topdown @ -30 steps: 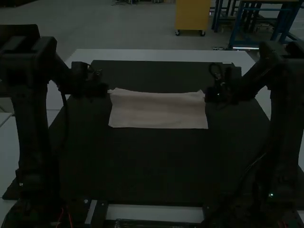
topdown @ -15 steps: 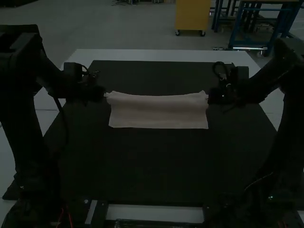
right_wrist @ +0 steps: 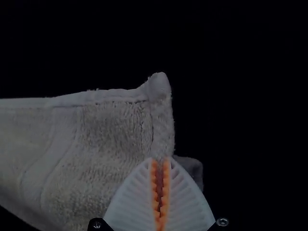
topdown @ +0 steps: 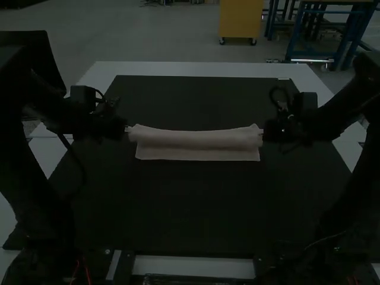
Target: Fold the towel.
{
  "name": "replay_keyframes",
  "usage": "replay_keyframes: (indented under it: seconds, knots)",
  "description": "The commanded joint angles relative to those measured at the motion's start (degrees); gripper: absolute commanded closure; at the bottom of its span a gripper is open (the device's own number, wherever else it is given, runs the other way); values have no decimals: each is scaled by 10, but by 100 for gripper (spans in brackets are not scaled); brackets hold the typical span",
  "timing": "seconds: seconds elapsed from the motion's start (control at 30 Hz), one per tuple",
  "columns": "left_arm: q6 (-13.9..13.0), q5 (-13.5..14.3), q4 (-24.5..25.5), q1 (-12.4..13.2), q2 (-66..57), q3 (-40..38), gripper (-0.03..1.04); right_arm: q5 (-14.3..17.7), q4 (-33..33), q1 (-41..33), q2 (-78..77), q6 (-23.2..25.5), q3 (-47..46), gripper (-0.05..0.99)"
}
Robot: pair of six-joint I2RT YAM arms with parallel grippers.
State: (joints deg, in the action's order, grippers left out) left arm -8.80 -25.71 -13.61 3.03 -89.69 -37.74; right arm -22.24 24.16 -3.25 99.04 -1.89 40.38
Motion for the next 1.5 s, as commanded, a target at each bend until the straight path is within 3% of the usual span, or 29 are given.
replay_keyframes:
  seconds: [0.0, 0.33, 0.57, 0.6, 0.67, 0.73, 0.8, 0.93, 1.07, 1.17, 1.47]
  knots:
    - [-13, 17, -7, 10, 31, 32, 99, -7, 12, 13, -13, 4, -14, 96]
    - [-9, 51, -125, 7, 36, 134, 99, -13, 56, 47, 46, -19, -40, 96]
    - [-10, 58, -149, 0, 27, 155, 99, -22, 77, 62, 79, -30, -38, 95]
    - [-10, 60, -149, -1, 26, 156, 94, -23, 77, 65, 79, -29, -38, 92]
    - [-10, 70, -149, 0, 26, 157, 64, -23, 77, 69, 79, -17, -36, 67]
    - [-10, 72, -147, 1, 26, 157, 43, -23, 76, 74, 79, -9, -35, 44]
    - [-8, 74, -155, 6, 26, 157, 1, -23, 71, 73, 78, -8, -32, 20]
    - [4, 77, -170, 24, 27, 156, 2, -24, 63, 70, 62, -10, -31, 2]
    - [38, 74, -199, 51, 27, 157, 3, -46, 63, 68, 44, -3, -29, 2]
    - [41, 66, -200, 67, 27, 157, 4, -51, 51, 65, 41, -2, -21, 2]
    - [47, 59, -194, 70, 26, 157, 4, -52, 41, 34, 44, -1, -12, 2]
